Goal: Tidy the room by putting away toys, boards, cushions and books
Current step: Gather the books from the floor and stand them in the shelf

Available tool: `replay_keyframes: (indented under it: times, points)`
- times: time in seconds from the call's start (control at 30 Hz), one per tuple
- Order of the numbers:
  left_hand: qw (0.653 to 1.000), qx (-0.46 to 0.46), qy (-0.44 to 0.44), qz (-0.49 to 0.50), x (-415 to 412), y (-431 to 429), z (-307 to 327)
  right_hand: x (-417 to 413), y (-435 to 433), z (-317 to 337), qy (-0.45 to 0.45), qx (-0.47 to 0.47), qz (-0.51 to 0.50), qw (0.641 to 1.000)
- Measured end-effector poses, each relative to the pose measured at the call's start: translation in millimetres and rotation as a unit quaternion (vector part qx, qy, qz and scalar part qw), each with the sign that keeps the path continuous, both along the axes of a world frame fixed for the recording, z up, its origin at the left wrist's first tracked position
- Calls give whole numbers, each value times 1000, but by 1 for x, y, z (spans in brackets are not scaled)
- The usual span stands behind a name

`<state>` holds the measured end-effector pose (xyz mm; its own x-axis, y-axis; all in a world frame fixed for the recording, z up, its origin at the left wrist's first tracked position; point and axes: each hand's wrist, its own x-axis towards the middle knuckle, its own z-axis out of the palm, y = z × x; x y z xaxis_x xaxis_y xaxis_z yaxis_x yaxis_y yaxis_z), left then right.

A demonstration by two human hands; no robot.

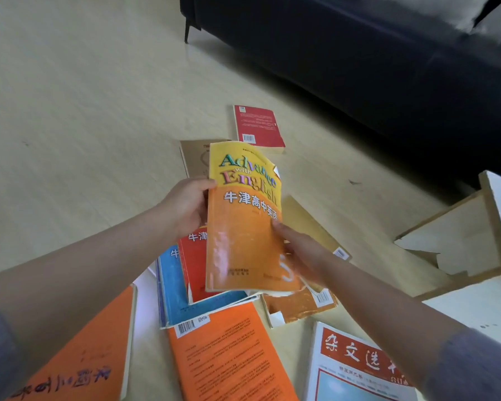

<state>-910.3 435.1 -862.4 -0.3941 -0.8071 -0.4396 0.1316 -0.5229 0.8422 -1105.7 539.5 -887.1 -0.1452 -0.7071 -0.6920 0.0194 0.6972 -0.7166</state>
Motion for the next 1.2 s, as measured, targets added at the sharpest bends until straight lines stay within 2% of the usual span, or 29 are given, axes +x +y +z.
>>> replay_keyframes:
  times: [0.13, 0.3, 0.37, 0.5, 0.6, 0.67, 0.77, 0.97, 1.1, 1.2]
  points:
    - [993, 30, -51, 100, 15, -8, -20, -9, -17, 1, 77, -82, -75, 991]
    - [972, 90, -132, 170, 30, -10, -59, 9, -48, -4, 233, -109, 5, 966]
    - [968, 86, -164, 171, 35, -12, -73, 17, -56, -14, 268, -103, 23, 958]
    - [959, 41, -260, 110, 41, -9, -91, 24, -57, -41, 273, -63, 18, 960]
    - [964, 69, -228, 122, 42, -10, -94, 22, -60, -56, 327, -53, 39, 943]
    - [965, 109, -186, 146, 40, -11, -95, 23, -61, -59, 318, -31, 58, 946]
    - [967, 87, -187, 153, 37, -10, -99, 25, -64, -56, 288, -21, 60, 956]
    - [966, 86, -165, 181, 54, 2, -97, 34, -63, -40, 238, -93, 48, 966]
    - [955, 93, -206, 192, 75, 14, -110, 46, -52, -47, 178, -79, 40, 980]
    - [949, 57, -262, 168, 77, 18, -112, 47, -49, -60, 199, -65, 45, 977]
